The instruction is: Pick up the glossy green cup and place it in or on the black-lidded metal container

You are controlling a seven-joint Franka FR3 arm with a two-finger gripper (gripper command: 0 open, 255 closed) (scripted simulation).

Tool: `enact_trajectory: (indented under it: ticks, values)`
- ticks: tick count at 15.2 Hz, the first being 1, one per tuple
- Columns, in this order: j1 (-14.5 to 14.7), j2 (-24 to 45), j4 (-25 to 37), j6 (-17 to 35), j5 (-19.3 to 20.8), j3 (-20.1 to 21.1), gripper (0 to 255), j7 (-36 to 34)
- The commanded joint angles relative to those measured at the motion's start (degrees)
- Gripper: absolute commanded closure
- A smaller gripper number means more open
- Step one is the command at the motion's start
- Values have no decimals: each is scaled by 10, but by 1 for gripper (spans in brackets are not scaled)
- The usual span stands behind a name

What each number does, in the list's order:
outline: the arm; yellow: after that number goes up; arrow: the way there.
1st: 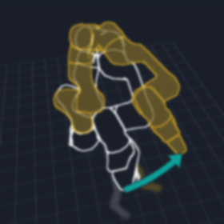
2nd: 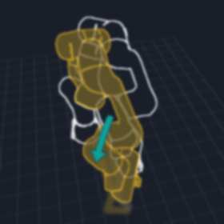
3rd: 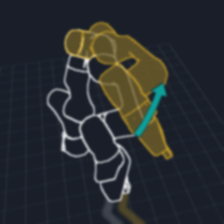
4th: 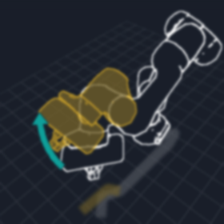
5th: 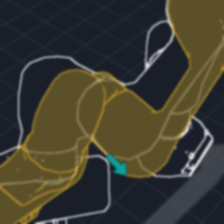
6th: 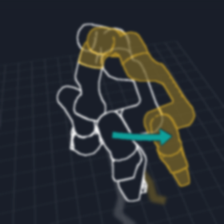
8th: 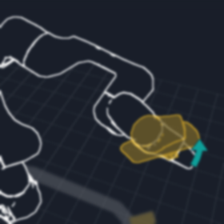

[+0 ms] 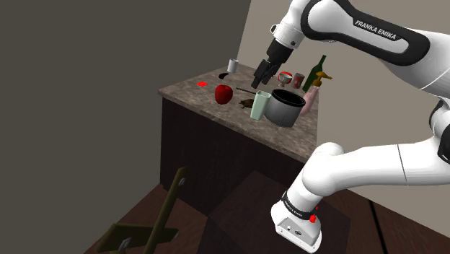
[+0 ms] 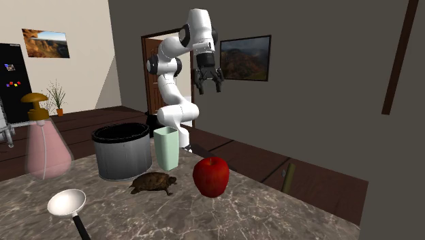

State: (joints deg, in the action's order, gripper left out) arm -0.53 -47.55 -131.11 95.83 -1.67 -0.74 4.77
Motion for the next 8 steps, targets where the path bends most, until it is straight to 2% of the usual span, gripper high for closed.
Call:
enact_trajectory:
  ticks: [1,8]
  values:
    - [0,0,0,0,0,0,0,0]
    - [-11,56,-6,27,53,-86,0,119]
